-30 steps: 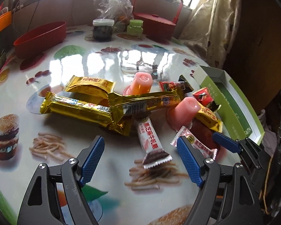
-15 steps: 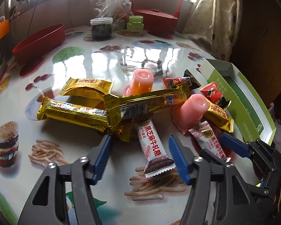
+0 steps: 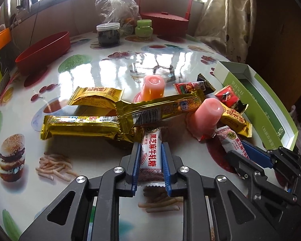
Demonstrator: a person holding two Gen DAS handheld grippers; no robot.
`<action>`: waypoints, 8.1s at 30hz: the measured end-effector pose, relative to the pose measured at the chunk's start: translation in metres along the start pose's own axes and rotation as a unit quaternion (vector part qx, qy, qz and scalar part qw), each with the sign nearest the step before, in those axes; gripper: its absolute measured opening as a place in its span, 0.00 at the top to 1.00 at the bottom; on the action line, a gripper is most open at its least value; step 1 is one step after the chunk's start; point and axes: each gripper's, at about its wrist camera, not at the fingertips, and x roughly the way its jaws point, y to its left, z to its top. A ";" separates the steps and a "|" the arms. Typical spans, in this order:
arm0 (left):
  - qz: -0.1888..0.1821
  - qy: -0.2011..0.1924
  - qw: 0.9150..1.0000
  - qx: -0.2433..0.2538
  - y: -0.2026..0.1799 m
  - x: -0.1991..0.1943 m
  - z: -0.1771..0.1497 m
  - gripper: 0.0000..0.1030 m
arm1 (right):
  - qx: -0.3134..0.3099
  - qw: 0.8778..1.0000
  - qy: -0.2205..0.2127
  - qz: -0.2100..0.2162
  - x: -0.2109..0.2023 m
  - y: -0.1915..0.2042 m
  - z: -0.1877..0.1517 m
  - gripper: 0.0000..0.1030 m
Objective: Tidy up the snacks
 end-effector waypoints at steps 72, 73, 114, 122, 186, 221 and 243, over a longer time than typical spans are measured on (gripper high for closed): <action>-0.120 -0.077 0.988 0.064 -0.083 -0.050 0.055 0.80 | 0.077 0.991 -0.081 -0.074 -0.091 -0.084 0.006 0.82; -0.122 -0.075 0.987 0.067 -0.087 -0.048 0.057 0.80 | 0.080 0.991 -0.080 -0.077 -0.092 -0.087 0.006 0.82; -0.145 0.015 0.981 0.129 -0.184 0.041 0.085 0.80 | 0.123 0.984 -0.026 -0.129 -0.071 -0.179 -0.013 0.82; -0.135 0.021 0.981 0.140 -0.192 0.052 0.082 0.80 | 0.115 0.986 -0.016 -0.120 -0.062 -0.181 -0.015 0.82; -0.130 -0.007 0.980 0.150 -0.189 0.021 0.069 0.71 | 0.128 0.984 -0.028 -0.118 -0.070 -0.165 -0.021 0.51; -0.087 -0.062 0.992 0.060 -0.066 -0.036 0.035 0.71 | 0.069 0.995 -0.056 -0.049 -0.066 -0.076 0.007 0.50; -0.042 -0.049 0.998 -0.021 0.014 -0.026 0.017 0.71 | 0.025 0.999 -0.019 0.026 -0.010 -0.018 0.035 0.50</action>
